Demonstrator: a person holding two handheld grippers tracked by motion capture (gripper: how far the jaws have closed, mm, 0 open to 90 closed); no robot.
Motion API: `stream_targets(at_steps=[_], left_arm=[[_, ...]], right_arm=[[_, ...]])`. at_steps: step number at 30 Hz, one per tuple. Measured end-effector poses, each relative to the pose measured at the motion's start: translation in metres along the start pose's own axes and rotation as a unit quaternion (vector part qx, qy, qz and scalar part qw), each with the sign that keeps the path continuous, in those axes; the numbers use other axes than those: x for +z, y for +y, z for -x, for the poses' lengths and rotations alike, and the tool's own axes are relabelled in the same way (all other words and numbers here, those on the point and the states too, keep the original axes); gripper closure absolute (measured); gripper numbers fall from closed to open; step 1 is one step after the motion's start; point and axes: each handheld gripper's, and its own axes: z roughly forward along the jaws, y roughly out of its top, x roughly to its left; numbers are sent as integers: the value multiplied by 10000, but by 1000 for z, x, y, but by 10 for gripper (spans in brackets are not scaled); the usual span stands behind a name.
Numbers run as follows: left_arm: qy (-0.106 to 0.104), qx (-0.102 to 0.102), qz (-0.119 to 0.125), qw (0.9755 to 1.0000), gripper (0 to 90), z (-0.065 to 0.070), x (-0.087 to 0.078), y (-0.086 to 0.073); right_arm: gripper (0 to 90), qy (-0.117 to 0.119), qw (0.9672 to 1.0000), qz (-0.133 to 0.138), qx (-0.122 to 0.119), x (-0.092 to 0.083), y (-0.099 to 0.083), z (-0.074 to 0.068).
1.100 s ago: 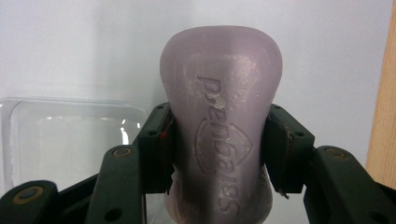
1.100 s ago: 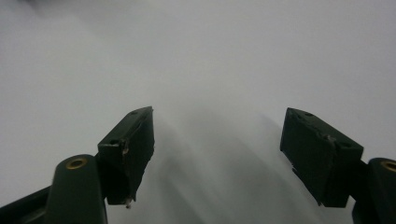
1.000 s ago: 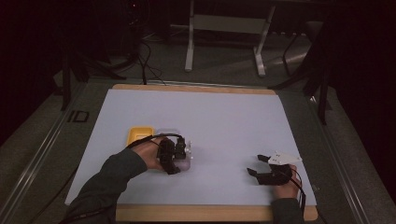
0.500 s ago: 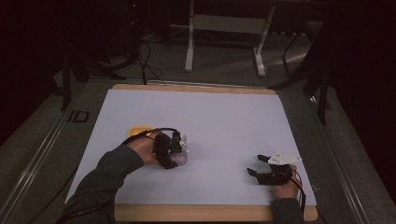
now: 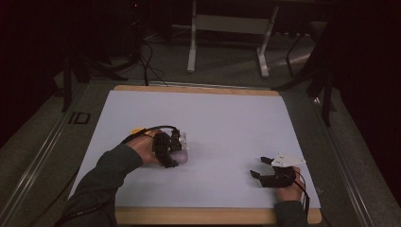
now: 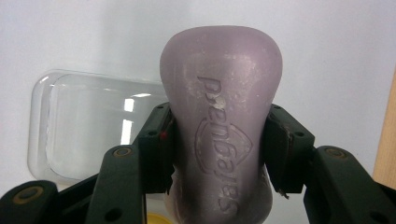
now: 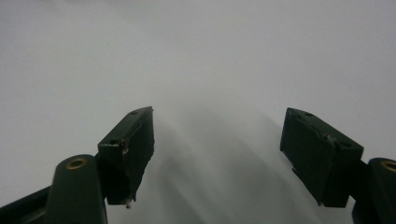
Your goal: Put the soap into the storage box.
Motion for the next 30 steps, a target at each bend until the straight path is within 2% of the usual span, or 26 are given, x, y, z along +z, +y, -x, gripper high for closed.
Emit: stream_targets(at_steps=[7,12,30], left_arm=[[44,-35,8,10000,500,-4,-3,-1],[1,-146,110,9998,500,-8,-4,-4],[45,-396,79,9992,500,-21,-10,-14]], right_arm=[[256,4,10000,3,-3,0,0,0],[257,3,10000,-1,-10,0,0,0],[256,4,10000,2,-22,0,0,0]])
